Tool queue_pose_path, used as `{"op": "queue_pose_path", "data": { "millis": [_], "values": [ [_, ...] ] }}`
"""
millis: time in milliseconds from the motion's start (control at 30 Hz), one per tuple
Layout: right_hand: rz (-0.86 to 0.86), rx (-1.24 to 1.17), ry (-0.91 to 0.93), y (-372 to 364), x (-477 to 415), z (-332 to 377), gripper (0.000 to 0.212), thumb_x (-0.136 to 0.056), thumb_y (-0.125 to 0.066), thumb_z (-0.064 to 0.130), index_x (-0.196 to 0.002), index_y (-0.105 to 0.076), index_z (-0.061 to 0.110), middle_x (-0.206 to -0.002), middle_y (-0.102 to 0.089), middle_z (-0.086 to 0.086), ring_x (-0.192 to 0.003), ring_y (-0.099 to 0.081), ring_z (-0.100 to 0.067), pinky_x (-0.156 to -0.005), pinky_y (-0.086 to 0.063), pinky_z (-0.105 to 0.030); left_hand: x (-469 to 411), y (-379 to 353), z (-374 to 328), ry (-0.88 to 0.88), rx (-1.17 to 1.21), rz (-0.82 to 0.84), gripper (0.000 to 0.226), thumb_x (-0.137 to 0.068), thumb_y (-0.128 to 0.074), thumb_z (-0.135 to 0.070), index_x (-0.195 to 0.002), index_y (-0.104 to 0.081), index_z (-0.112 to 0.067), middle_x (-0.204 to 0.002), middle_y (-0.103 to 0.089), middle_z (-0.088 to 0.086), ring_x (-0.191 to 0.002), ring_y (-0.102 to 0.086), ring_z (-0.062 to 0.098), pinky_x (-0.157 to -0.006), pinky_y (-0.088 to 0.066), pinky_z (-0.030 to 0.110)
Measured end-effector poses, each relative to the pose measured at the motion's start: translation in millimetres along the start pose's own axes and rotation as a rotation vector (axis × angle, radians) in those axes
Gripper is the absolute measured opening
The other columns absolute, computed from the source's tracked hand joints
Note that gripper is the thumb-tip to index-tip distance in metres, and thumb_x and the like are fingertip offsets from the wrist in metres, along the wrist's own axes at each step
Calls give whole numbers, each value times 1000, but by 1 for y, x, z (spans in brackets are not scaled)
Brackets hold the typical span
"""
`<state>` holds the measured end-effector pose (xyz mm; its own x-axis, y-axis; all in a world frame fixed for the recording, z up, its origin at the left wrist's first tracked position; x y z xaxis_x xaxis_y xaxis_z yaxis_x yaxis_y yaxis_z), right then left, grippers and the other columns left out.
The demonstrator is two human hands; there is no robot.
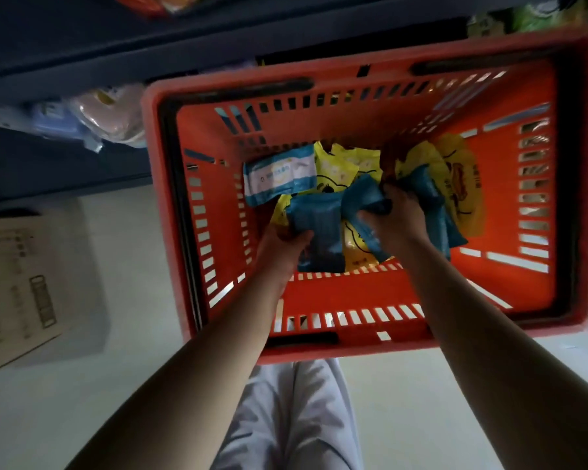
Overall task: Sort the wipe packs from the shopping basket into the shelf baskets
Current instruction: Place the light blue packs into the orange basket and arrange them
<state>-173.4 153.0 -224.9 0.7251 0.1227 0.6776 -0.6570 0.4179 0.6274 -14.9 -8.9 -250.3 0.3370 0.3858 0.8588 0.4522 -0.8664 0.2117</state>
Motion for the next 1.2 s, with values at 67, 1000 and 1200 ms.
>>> {"op": "queue_pose_path", "data": {
  "millis": [67, 1000, 1200],
  "values": [
    [-6, -24, -28, -1, 1, 0, 67, -76, -77, 33, -134, -51, 12, -131, -47, -12, -115, -53, -30, -97, -47, -42, 1, -2, 2, 21, 54, 50, 46, -84, -72, -24, -123, -56, -7, -112, -68, 7, -99, -67, 23, -72, -57, 29],
    [122, -836, 283, 227, 345, 208, 68, -70, -82, 40, -128, -49, 25, -113, -63, 4, -101, -63, -15, -78, -53, -33, 384, 134, -207, -318, 665, 274, 76, -72, -71, -66, -133, -53, -24, -126, -66, 5, -112, -65, 22, -96, -51, 45],
    [416, -1028, 322, 209, 418, 297, 33, -83, -71, 36, -111, -62, 21, -107, -64, 2, -106, -60, -16, -95, -48, -35, 464, 198, -233, -446, 957, 531, 60, -54, -89, -49, -98, -53, -30, -67, -42, -6, -49, -38, 7, -51, -28, 20]
  ]
}}
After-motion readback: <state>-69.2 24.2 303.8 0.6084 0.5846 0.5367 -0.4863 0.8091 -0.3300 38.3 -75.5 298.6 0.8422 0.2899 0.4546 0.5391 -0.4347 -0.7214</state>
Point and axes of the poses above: each hand's wrist, its own x-axis away from the middle knuckle, its own y-axis out of the back of the hand, z = x × y, the point moved 8 cm from there along -x, towards the middle knuckle
